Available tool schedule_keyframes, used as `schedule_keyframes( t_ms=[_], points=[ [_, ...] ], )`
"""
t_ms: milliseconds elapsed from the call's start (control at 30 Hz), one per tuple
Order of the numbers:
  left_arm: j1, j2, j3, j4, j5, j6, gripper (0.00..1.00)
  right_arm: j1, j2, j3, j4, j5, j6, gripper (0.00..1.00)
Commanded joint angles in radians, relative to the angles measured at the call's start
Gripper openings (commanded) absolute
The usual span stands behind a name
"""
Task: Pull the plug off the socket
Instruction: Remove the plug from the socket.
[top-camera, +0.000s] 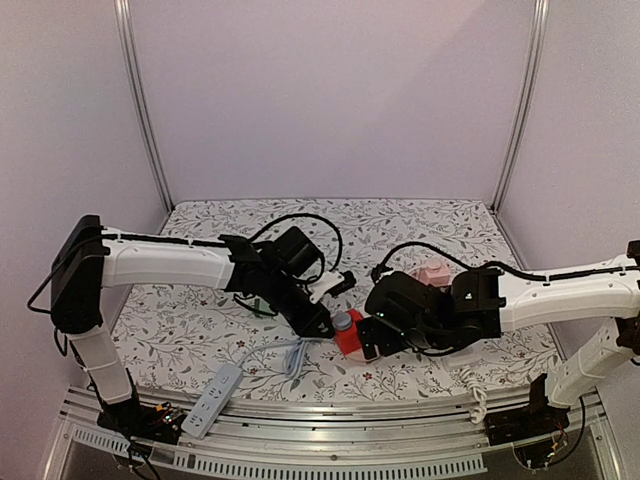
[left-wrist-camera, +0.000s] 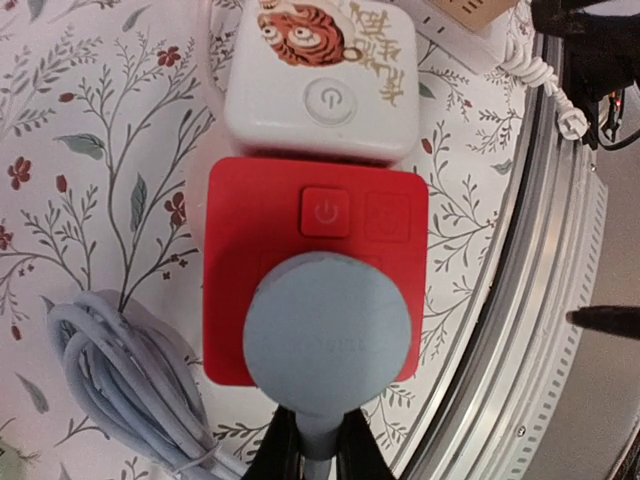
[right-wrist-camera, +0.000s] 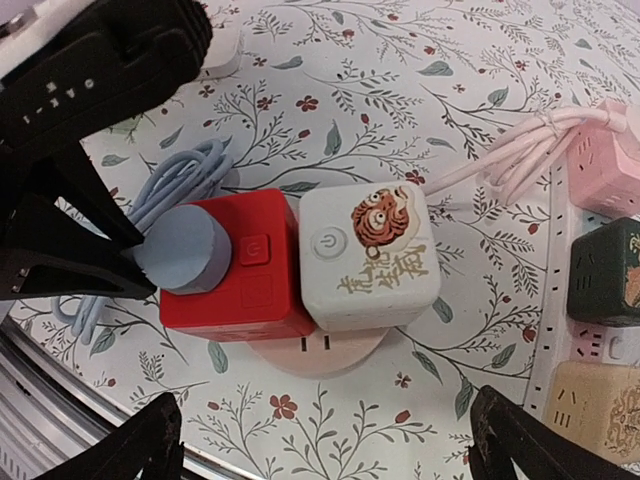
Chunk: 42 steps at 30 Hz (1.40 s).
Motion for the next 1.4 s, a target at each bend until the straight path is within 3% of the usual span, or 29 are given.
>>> schedule_keyframes(
  t_ms=[0,100,400,1067,1200,1367],
  points=[
    [-0.002,-0.027,0.062,-0.035,0.044,-0.125,0.0,0.003,0.031,0.012,0.106,-0.113,-0.096,0.96],
    [0.007,-0.028,0.072,-0.03,0.084,-0.17,0.0,0.003,0.053,0.019,0.157,-0.159,-0.125,0.91],
    [0.016,-0.02,0.076,-0.035,0.109,-0.193,0.0,-0.005,0.147,0.057,0.167,-0.107,-0.147,0.75],
    [0.014,-0.027,0.067,-0.027,0.149,-0.191,0.0,-0.036,0.214,0.104,0.192,-0.09,-0.21,0.76],
    [0.014,-0.027,0.064,-0.028,0.158,-0.187,0.0,-0.038,0.229,0.102,0.198,-0.069,-0.23,0.74],
    [0.014,-0.03,0.068,-0.028,0.176,-0.192,0.0,-0.038,0.248,0.08,0.215,-0.035,-0.246,0.63]
  ],
)
